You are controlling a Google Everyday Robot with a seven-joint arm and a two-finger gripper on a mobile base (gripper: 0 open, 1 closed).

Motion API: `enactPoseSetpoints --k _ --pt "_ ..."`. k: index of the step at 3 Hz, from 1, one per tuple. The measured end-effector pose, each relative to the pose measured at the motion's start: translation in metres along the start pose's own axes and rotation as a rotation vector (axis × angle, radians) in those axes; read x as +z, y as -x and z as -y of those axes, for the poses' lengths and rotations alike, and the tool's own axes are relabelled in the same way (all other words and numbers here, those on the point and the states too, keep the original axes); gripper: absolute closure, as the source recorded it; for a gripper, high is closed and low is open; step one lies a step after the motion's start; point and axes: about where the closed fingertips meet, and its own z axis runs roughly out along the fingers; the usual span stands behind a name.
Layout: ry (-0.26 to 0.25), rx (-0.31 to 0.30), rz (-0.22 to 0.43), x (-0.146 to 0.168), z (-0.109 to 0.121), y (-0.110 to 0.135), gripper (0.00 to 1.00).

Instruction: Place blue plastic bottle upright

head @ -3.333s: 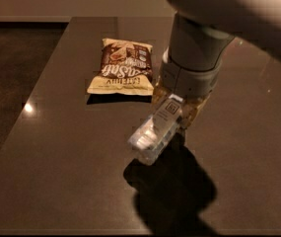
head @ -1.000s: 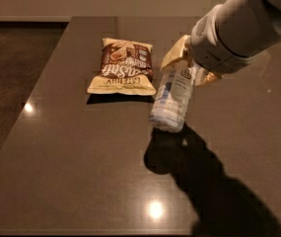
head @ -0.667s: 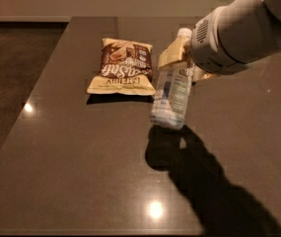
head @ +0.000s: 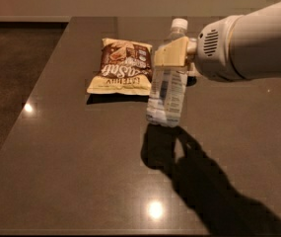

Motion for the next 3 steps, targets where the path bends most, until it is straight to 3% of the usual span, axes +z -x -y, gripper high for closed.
enactPoseSetpoints --k 2,3 --pt "-0.140 -0.012 -0.141 -0.006 0.017 0.001 1.00" --pt "-0.183 -0.075 -0.221 -0.003 0.030 0.003 1.00"
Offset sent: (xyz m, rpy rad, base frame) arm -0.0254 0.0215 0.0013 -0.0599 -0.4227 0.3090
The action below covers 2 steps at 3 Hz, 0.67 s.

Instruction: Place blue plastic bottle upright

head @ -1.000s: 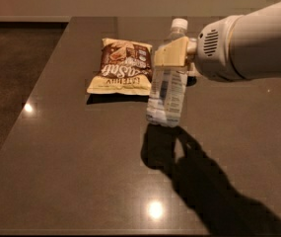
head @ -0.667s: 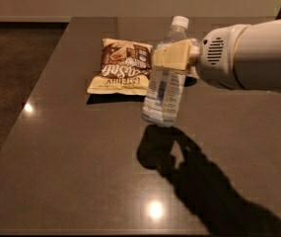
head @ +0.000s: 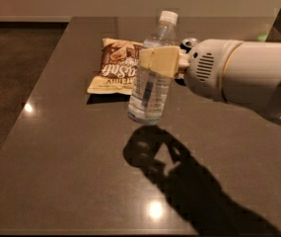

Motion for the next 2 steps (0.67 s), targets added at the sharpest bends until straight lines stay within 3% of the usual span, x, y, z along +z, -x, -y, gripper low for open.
enactPoseSetpoints --k 1,2 --pt "0.005 -0.113 -0.037 0.004 0.000 0.003 1.00" --pt "0.052 -0.246 -0.072 0.007 -0.012 0.011 1.00"
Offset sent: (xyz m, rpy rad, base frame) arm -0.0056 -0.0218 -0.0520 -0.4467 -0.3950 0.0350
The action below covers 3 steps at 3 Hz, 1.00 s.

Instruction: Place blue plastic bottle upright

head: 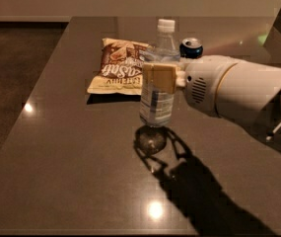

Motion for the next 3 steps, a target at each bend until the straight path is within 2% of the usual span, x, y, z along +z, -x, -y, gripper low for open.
enactPoseSetpoints --k 1,2,3 --pt "0.050 -0.111 -0.031 -0.002 -0.012 0.008 1.00" --pt "0.115 -0.165 -0.077 -0.008 -0.025 0.019 1.00" --pt "0.142 -0.162 -0.096 -0.016 -0.030 0.028 1.00"
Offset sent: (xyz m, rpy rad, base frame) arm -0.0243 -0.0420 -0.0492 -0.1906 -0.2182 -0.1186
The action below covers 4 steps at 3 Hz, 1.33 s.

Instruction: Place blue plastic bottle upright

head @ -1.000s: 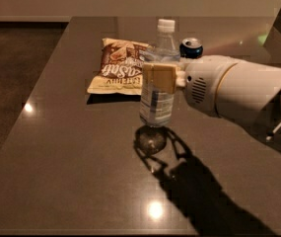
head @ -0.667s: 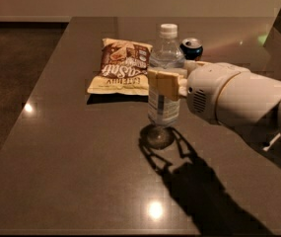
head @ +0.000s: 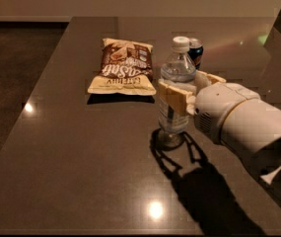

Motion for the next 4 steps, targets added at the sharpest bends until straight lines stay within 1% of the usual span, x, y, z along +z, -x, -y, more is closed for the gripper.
enactPoseSetpoints --k 1,2,3,4 --pt "0.035 0.036 -0.014 -0.013 -0.003 0.018 0.74" --pt "0.048 0.058 -0.030 -0.019 -0.002 0.028 0.51" --pt "0.073 0.099 -0.082 -0.025 -0.002 0.034 0.27" --pt "0.062 0.144 -0.096 -0.023 0.003 0.029 0.05"
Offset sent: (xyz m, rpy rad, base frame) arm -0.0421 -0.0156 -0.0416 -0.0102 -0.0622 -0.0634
